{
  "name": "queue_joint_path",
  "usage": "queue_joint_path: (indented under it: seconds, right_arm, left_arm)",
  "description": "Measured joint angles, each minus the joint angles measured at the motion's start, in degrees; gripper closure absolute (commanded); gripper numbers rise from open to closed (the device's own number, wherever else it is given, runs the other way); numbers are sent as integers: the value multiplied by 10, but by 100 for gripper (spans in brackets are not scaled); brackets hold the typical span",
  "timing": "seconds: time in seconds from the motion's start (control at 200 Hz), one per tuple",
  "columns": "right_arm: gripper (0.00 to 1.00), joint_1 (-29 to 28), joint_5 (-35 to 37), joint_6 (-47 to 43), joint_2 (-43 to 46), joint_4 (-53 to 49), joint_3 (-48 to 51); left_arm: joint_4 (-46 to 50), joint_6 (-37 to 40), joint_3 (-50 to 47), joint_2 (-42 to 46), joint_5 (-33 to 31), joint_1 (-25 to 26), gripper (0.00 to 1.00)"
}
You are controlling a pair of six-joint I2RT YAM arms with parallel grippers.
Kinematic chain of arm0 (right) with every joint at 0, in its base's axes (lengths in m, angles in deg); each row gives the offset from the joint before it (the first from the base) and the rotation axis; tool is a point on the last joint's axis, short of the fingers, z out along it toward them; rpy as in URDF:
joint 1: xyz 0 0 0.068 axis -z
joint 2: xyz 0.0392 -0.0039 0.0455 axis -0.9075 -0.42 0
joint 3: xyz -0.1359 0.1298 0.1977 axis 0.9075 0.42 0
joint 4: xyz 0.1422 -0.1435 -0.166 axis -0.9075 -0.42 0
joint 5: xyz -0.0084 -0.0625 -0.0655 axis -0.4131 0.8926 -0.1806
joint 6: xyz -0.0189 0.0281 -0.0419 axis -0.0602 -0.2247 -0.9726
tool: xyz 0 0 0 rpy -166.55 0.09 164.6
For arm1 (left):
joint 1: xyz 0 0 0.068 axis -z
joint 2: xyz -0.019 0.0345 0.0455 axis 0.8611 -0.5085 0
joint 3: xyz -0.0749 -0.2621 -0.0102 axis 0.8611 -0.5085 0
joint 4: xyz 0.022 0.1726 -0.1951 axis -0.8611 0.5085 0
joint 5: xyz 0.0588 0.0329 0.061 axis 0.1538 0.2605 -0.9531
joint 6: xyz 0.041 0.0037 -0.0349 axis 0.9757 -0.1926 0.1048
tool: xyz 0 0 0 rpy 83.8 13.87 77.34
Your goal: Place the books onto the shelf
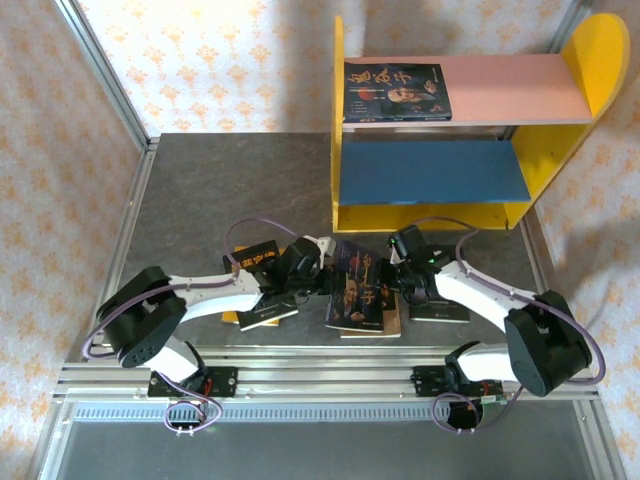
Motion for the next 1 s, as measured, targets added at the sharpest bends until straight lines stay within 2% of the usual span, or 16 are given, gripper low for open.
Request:
queue_joint_path:
  seconds: [0.285,0.486,0.621,0.771,1.001]
  right_arm:
    - [51,6,20,-16,83,-43,-83]
    - [50,18,29,-25,129,-70,-147]
    - [46,22,28,-33,151,-85,-199]
    - [46,43,2,-46,154,-101,-284]
    - [44,72,-51,-57,128,-104,-436]
  left_arm:
    - [173,104,78,143,-46,3,100]
    - [321,182,210,210,-100,3,100]
    - [380,231,328,219,-127,3,100]
    - [409,276,463,209,-166,3,100]
    - [393,336,624,158,-221,3,100]
